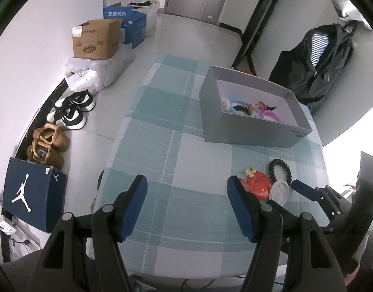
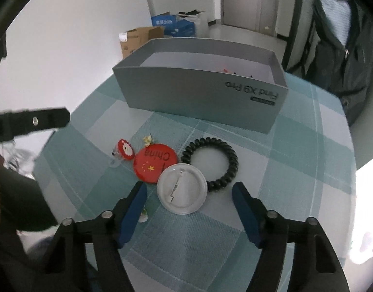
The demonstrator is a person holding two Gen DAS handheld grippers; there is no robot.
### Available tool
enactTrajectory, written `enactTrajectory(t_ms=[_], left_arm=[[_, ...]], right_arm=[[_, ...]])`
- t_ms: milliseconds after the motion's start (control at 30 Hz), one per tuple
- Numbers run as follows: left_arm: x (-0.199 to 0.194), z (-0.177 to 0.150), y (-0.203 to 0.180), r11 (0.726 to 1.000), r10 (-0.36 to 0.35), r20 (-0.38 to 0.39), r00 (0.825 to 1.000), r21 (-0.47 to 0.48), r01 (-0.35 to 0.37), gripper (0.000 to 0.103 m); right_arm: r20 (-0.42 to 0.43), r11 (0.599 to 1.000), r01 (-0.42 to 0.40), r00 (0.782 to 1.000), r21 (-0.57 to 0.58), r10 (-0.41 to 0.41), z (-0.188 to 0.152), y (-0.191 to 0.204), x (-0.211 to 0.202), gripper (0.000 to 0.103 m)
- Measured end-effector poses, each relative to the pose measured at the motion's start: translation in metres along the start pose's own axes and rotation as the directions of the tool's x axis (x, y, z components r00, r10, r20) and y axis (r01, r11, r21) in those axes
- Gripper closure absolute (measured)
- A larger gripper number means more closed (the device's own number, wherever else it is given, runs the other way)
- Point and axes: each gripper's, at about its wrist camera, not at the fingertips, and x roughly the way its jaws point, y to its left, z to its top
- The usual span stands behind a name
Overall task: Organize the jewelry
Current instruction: 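Grasp the white round badge with the right tool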
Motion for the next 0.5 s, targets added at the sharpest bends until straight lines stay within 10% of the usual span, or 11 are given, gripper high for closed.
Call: enactTrajectory(t_ms=[200, 500], left_arm=[[0.002, 0.001, 0.000, 1.000, 0.002, -0.008, 1.000, 0.000, -0.002, 0.040], [0.007, -0.002, -0.005, 0.999, 0.000, -0.027, 1.000, 0.050, 0.001, 0.040]], right_arm=[[0.010, 0.997, 0.040, 0.999, -0.059, -0.039, 0.002, 0.010, 0.000, 0.062], [0.005, 0.998, 0.025, 1.000, -0.049, -0.025, 0.004, 0.008, -0.004, 0.062]])
